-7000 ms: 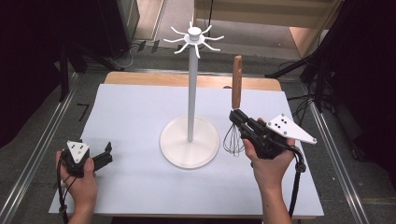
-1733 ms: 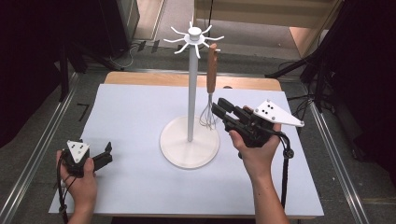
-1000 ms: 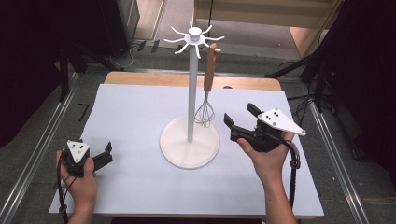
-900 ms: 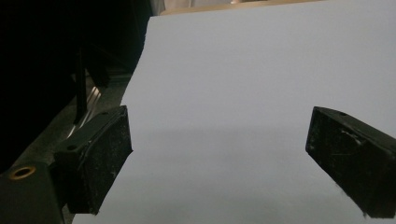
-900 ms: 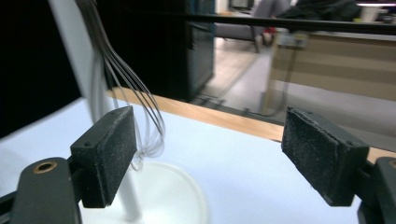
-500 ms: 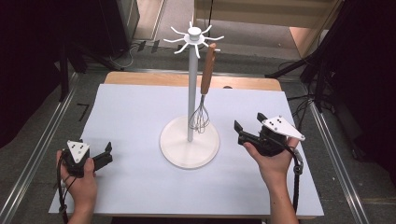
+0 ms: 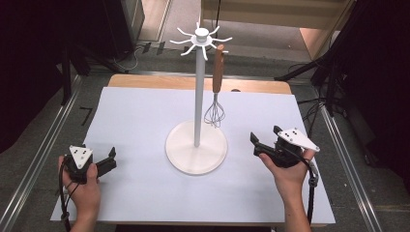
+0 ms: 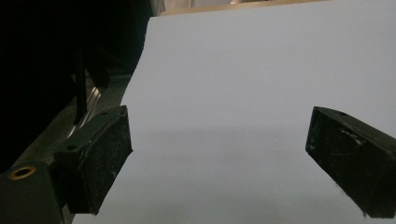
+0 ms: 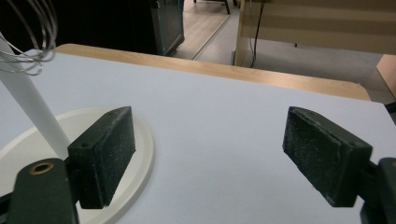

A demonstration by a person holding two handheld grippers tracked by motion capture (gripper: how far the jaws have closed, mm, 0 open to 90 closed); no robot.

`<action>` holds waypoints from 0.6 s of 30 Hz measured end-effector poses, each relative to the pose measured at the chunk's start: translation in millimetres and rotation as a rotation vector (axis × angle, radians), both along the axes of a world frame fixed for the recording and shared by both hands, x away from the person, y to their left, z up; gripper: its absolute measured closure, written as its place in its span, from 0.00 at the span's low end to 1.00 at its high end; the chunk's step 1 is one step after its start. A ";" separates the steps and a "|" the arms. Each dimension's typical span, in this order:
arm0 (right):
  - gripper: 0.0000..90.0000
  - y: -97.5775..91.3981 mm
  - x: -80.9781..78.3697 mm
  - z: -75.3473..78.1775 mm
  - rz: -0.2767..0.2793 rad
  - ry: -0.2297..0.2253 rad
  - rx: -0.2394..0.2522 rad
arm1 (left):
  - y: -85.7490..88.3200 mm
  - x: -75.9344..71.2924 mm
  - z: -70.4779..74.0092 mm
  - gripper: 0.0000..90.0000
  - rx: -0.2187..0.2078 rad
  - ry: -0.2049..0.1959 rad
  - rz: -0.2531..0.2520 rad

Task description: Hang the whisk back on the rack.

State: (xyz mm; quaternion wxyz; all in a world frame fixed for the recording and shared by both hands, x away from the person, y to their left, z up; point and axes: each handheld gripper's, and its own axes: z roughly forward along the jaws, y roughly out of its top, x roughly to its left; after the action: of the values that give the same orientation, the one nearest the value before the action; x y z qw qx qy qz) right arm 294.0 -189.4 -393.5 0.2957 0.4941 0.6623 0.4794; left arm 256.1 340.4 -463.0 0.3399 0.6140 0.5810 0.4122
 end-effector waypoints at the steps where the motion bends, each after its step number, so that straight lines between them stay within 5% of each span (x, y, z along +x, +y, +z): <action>1: 0.19 -1.1 0.0 -2.1 -0.004 0.003 -0.002 | -0.1 0.0 0.0 0.08 -0.001 0.000 0.000; 18: 0.18 -21.9 -0.5 -38.0 -0.043 0.069 0.006 | -0.2 -0.2 0.1 0.08 0.001 0.000 -0.001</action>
State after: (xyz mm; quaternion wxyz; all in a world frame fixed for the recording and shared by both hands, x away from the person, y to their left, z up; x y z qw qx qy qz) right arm 293.5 -211.3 -431.5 0.2815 0.5252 0.6600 0.4575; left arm 256.0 340.2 -462.9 0.3394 0.6145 0.5806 0.4124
